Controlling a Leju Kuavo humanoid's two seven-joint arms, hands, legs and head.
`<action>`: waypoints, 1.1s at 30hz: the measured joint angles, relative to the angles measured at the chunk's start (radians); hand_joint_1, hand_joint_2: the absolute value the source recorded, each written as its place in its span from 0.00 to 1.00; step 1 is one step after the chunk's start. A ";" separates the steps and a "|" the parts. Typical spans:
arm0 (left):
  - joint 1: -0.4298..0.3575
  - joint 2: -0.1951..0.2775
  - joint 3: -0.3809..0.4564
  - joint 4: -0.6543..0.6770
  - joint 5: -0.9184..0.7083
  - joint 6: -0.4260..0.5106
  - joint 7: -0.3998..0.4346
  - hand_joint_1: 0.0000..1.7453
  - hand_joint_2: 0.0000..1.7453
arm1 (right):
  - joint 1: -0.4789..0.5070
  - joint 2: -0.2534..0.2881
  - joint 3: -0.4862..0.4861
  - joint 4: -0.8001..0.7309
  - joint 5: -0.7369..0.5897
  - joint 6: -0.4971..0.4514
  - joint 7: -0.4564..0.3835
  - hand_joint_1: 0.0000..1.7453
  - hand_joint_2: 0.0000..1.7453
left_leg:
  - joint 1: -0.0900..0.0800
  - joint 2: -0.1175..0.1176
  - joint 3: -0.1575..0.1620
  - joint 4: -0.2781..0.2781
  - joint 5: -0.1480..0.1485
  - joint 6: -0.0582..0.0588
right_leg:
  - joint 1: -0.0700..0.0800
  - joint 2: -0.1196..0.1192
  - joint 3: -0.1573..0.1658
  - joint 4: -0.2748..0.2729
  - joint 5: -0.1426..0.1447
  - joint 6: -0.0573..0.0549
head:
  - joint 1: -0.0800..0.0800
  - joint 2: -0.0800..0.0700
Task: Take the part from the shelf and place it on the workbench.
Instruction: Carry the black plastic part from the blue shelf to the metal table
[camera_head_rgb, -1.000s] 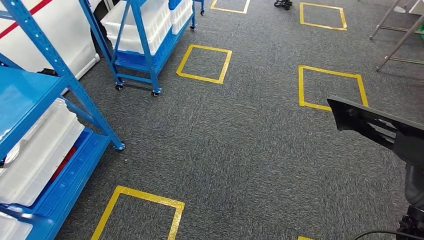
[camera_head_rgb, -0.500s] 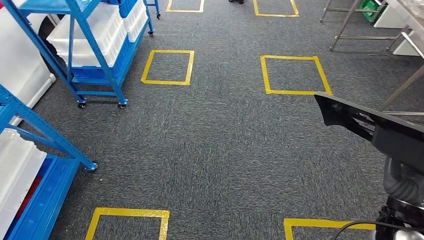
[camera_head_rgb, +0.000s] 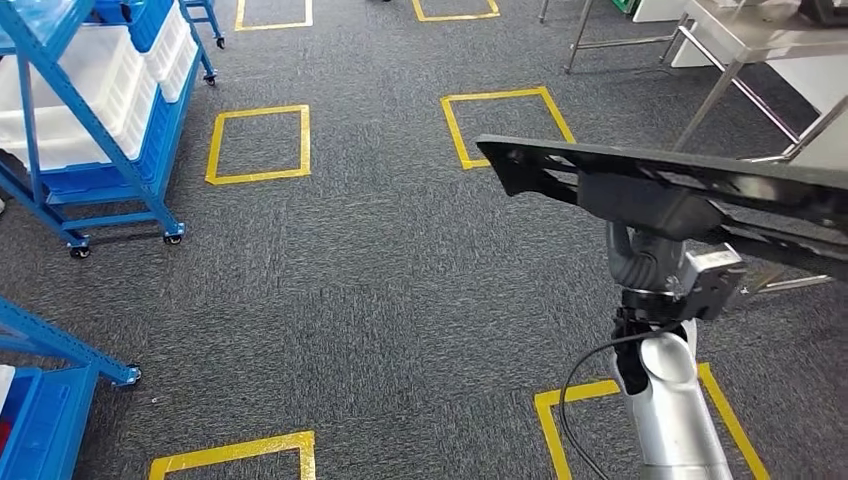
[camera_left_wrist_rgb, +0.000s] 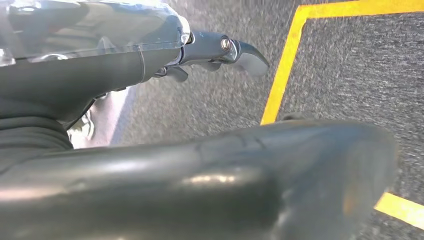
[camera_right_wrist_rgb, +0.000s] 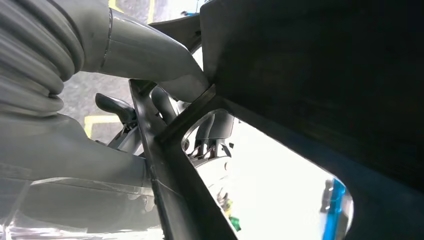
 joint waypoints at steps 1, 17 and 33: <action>0.000 -0.003 0.000 0.000 -0.009 0.009 0.009 0.00 0.00 | -0.021 0.004 0.024 0.014 -0.001 -0.009 -0.003 1.00 1.00 | -0.002 0.008 0.000 0.002 -0.002 -0.005 | 0.006 -0.018 0.019 -0.040 0.007 -0.007 | 0.000 0.000; 0.032 -0.014 -0.031 0.000 -0.071 0.031 0.057 0.00 0.00 | -0.078 0.034 0.206 0.040 -0.030 -0.101 0.010 1.00 1.00 | 0.016 -0.181 -0.051 0.037 0.020 -0.030 | 0.005 0.171 0.015 -0.055 0.011 -0.033 | -0.001 0.000; 0.039 -0.032 -0.062 0.003 -0.077 0.028 0.033 0.00 0.00 | -0.116 -0.022 0.215 0.060 -0.087 -0.091 0.026 1.00 1.00 | 0.002 0.012 -0.031 0.010 0.013 -0.018 | 0.014 -0.016 0.026 -0.068 0.005 -0.007 | 0.000 0.000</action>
